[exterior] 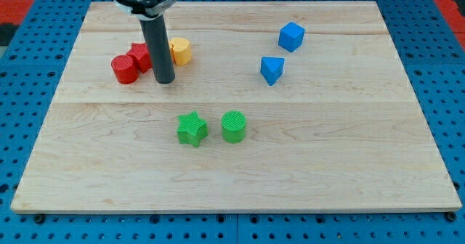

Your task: Move red circle a bit left and right

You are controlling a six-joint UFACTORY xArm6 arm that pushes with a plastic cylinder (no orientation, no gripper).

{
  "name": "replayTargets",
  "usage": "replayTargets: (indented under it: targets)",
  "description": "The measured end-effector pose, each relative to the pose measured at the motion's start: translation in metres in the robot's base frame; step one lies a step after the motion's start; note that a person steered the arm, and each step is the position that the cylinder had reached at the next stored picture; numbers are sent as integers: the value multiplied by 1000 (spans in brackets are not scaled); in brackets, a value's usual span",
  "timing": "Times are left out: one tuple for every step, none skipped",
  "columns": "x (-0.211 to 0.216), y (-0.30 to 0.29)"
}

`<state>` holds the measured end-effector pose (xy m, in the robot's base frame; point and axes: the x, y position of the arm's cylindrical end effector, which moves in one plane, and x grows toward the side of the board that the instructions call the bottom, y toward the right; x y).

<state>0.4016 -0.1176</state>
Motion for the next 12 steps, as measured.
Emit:
replayTargets:
  targets:
    - [3, -33]
    - [3, -71]
    - [3, -81]
    - [11, -85]
    - [11, -131]
    - [5, -155]
    - [-20, -156]
    - [-29, -146]
    - [-28, -142]
    - [-28, -127]
    - [-28, -118]
    - [-27, -110]
